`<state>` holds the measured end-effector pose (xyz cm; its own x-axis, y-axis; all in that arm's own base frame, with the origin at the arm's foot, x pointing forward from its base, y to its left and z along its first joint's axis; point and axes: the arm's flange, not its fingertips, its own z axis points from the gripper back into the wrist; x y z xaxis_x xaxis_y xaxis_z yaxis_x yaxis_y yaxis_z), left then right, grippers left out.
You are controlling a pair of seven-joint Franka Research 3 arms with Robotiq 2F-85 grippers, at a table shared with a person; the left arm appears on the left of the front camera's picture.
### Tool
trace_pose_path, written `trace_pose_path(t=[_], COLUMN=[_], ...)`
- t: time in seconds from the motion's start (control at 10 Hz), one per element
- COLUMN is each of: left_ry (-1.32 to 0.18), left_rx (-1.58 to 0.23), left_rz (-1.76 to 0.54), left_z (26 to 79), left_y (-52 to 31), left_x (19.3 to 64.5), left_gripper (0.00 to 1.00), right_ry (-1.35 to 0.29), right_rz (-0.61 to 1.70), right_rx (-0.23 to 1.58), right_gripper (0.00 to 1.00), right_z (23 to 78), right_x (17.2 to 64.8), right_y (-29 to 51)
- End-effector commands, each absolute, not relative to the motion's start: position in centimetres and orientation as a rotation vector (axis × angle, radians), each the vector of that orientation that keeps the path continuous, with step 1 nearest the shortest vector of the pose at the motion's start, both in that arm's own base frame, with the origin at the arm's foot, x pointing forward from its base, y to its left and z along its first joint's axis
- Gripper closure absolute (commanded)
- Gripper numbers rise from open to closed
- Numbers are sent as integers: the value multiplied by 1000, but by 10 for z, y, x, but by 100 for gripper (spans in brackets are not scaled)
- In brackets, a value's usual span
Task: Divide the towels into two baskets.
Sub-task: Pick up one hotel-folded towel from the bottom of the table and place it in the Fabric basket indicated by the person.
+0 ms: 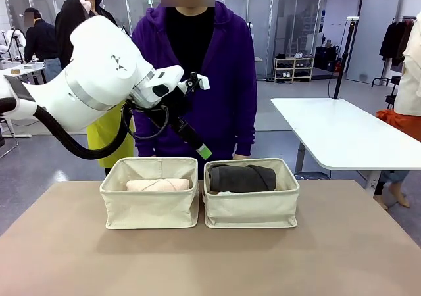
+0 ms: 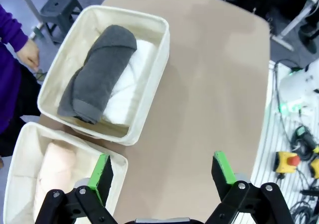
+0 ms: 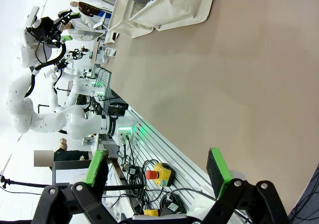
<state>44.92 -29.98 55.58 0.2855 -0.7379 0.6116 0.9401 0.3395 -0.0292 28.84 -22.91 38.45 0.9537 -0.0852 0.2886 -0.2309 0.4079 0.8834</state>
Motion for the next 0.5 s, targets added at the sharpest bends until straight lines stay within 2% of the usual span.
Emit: trace_pose_path(t=[0.0,0.1,0.2,0.3,0.4], left_ry=[-563,-490,-373,-338,-329], left_rx=[-461,-571,-812,-914,-924], left_rz=[-1140,-1003,-899,-786,-740], left_z=[556,559,558,555,551], left_y=[-296,-273,-244,-206,-174], left_x=[449,443,432,419,406], left_gripper=[0,0,0,0,0], right_ry=[-316,-316,-316,-316,-316], right_rz=[99,99,99,99,99], right_rx=[1157,1157,1157,1157,1157], right_gripper=[0,0,0,0,0], right_z=[388,388,388,388,388], right_x=[287,287,287,287,287], right_y=[-230,-230,-230,-230,-230])
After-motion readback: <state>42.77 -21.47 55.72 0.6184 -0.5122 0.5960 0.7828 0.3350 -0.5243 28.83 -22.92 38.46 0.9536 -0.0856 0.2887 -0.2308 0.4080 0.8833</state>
